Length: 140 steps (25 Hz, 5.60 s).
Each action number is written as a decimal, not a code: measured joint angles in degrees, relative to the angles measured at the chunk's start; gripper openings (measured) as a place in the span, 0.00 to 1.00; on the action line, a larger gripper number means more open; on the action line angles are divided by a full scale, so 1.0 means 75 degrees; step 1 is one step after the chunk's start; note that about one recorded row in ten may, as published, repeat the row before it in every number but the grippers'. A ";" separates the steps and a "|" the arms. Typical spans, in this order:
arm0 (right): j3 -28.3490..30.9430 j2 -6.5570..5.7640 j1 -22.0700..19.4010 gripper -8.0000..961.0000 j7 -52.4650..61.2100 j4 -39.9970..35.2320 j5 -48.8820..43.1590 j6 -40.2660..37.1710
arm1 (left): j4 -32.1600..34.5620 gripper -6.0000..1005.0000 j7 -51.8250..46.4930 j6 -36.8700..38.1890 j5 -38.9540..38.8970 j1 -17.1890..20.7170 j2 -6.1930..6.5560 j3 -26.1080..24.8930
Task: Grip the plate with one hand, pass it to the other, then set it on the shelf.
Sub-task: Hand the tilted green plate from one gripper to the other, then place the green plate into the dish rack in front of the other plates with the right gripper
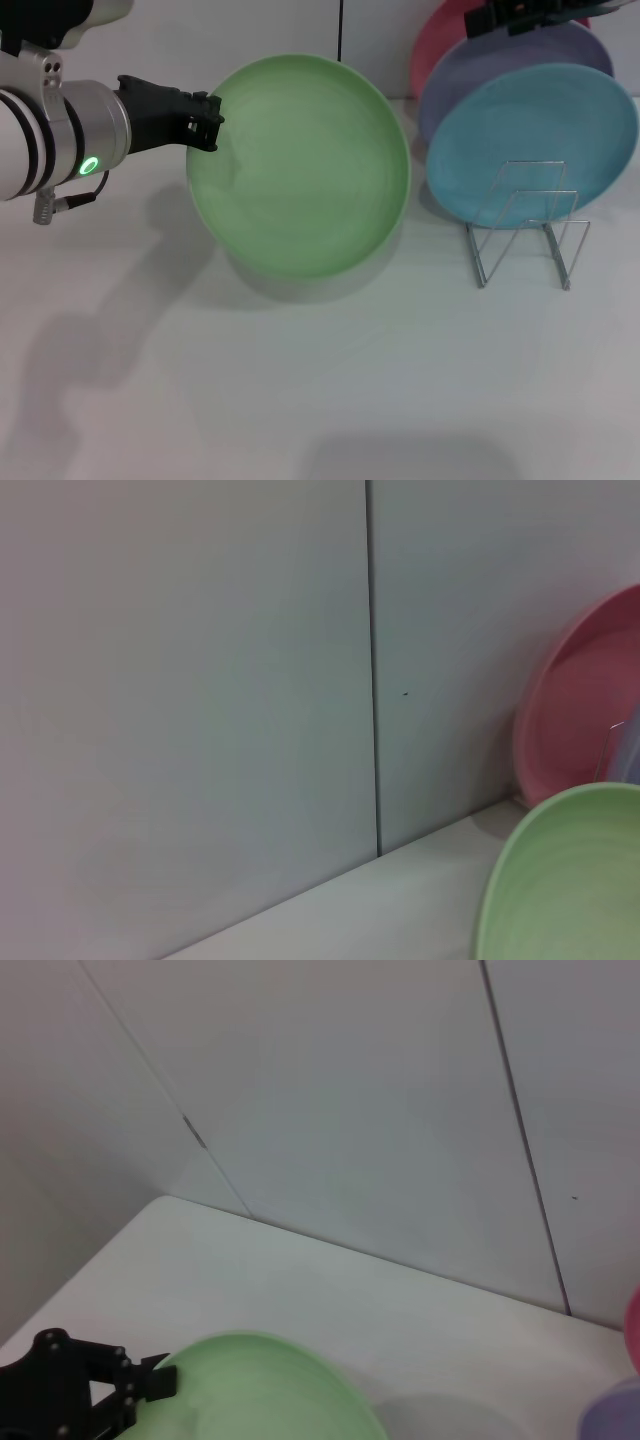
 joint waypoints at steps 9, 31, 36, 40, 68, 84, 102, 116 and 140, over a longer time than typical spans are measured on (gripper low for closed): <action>-0.0330 -0.0016 0.0680 0.79 -0.0106 0.0701 -0.0559 0.0429 | -0.0161 0.04 -0.0001 -0.0040 -0.0047 0.0019 -0.0005 -0.0012; -0.1514 0.0181 0.1286 0.72 -0.0350 0.2302 -0.0690 0.1860 | -0.0338 0.04 -0.0025 -0.0066 -0.0065 -0.0017 -0.0010 -0.0009; -0.1524 0.0260 0.1339 0.70 -0.0455 0.2384 -0.0690 0.1938 | -0.0323 0.04 -0.0024 -0.0074 -0.0065 -0.0017 -0.0010 -0.0020; -0.1561 0.0315 0.1364 0.69 -0.0532 0.2417 -0.0692 0.2029 | -0.0327 0.04 -0.0028 -0.0074 -0.0066 -0.0001 -0.0010 -0.0024; -0.1727 0.0380 0.1531 0.48 -0.0697 0.2767 -0.0780 0.2343 | -0.0318 0.04 -0.0002 -0.0144 -0.0234 -0.0006 0.0002 -0.0023; -0.1725 0.0663 0.1498 0.41 -0.1638 0.2916 -0.0682 0.2726 | -0.0323 0.04 0.0018 -0.0063 -0.0407 -0.0037 0.0013 -0.0163; -0.1738 0.1095 0.0556 0.24 -0.1871 0.1323 -0.0508 0.2352 | -0.0640 0.20 0.0528 0.0701 -0.1270 0.0229 -0.0009 -0.0180; -0.1721 0.1098 0.0138 0.05 -0.1869 0.0704 -0.0559 0.2161 | -0.0986 0.74 0.0602 0.0925 -0.1221 0.0430 -0.0014 -0.0130; -0.1620 0.1275 -0.1202 0.04 -0.5780 -0.4790 -0.1854 0.0827 | 0.1201 0.81 0.0791 0.7359 -0.1228 0.2105 -0.0014 0.1465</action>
